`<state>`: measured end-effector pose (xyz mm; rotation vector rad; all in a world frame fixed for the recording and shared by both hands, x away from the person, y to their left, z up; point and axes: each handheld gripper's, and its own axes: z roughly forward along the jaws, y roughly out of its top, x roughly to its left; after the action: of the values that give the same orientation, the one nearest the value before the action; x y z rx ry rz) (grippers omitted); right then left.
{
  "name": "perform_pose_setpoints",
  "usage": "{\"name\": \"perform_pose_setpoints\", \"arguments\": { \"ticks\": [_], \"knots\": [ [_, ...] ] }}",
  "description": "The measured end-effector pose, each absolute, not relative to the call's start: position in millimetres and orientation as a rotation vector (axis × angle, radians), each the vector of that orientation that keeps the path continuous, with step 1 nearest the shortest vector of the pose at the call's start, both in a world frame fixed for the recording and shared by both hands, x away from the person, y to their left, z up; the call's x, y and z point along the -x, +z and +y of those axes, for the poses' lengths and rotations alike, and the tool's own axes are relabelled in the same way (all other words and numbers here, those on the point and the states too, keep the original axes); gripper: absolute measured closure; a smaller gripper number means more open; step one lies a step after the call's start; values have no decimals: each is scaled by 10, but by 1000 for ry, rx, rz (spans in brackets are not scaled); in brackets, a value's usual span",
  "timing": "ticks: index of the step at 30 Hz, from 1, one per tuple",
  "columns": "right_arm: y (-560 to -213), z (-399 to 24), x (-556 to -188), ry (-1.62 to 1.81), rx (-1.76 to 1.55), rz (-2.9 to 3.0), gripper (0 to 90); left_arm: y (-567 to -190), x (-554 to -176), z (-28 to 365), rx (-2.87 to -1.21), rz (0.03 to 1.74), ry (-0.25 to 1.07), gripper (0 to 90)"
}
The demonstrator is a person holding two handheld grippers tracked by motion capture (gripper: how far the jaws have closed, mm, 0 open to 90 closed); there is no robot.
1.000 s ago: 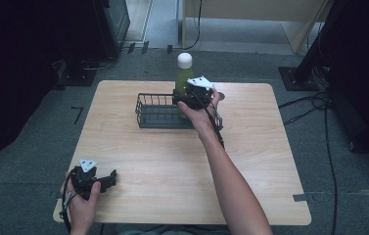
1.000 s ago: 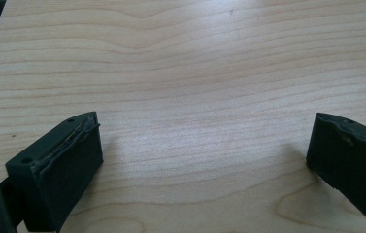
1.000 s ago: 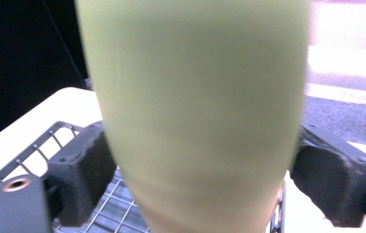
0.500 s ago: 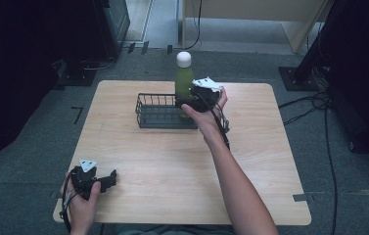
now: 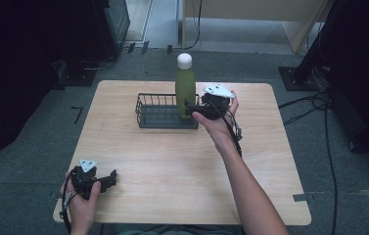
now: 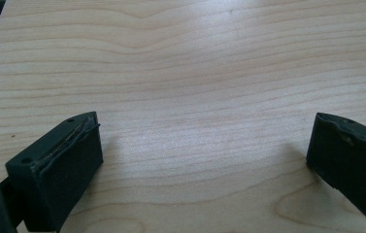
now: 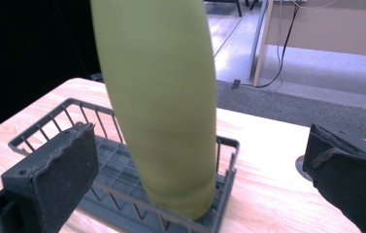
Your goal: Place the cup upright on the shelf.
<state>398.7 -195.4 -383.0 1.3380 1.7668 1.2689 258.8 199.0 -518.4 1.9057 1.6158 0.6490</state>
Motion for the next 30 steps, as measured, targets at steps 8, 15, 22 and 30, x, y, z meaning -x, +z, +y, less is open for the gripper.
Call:
{"name": "perform_pose_setpoints", "arguments": {
  "ticks": [8,15,22,30],
  "knots": [
    [-3871,-2138,-3797,1260,-1333,1749,0,-5184,-2588,1991,-1905,1615,649,0],
    [-3922,-2285,-3636,1238,-1328,1744,0,-5184,-2588,1991,-1906,1616,649,0],
    [-3991,-2416,-3499,1205,-1324,1741,0,-5184,-2588,1990,-1905,1616,649,0],
    [-4095,-2576,-3375,1188,-1345,1732,0,-5186,-2589,1990,-1903,1616,651,0]
  ]
}}
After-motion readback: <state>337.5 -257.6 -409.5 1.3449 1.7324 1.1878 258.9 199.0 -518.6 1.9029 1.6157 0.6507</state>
